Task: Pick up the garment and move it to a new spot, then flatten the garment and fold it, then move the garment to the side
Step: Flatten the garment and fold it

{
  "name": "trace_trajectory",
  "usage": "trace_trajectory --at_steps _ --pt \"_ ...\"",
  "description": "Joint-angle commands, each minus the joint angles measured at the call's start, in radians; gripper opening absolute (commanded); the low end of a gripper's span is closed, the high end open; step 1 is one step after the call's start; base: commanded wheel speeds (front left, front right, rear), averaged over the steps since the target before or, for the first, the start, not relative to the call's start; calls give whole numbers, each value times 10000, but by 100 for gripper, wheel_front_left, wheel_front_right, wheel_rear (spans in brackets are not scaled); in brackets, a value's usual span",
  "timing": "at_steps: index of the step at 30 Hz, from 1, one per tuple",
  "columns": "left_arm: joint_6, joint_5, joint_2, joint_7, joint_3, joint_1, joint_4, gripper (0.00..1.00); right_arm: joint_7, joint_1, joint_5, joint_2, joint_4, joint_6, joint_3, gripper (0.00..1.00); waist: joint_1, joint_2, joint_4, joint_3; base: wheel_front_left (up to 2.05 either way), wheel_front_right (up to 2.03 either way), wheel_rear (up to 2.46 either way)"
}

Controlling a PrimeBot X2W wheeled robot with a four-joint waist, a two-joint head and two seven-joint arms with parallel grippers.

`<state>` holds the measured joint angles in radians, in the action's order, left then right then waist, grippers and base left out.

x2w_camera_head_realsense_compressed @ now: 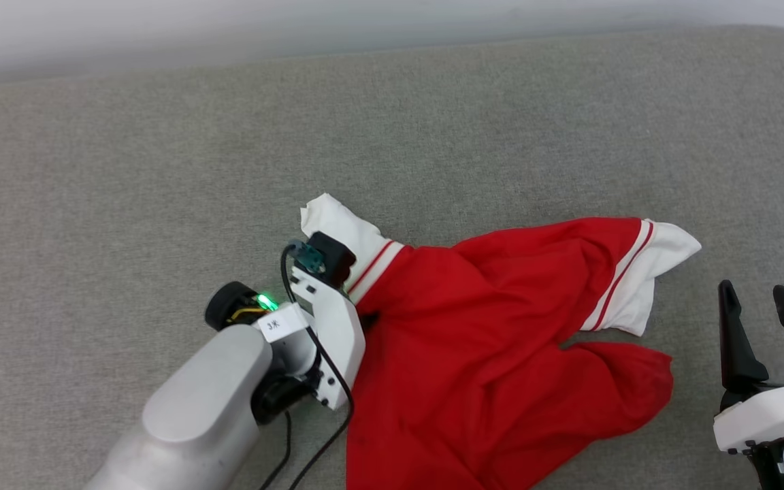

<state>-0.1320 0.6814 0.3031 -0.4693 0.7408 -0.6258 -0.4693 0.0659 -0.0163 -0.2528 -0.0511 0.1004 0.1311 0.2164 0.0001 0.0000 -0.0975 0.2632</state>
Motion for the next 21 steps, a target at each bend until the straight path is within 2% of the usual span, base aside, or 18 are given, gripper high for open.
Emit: trace_trajectory --at_steps 1,6,11,16,21 --pt "55 -123 129 298 -83 -175 -111 0 -53 -95 18 14 -29 -7 13 100 -1 0 71 -93 0 0 0" --pt "366 -403 428 1280 -375 -100 283 0 25 49 54 14 -122 -7 209 100 -1 0 340 -438 0 0 0" --pt "769 -628 1127 1650 -492 631 1347 0 141 182 72 14 -126 -7 392 100 -1 0 720 -792 0 0 0" --pt "1351 -354 1693 1609 -543 2227 2392 0 273 323 70 14 -112 -7 442 100 -1 0 1008 -1095 0 0 0" --pt "1891 139 1694 1649 -457 3878 2761 0 354 466 55 13 -45 -7 441 100 -1 0 1241 -1337 0 0 0"
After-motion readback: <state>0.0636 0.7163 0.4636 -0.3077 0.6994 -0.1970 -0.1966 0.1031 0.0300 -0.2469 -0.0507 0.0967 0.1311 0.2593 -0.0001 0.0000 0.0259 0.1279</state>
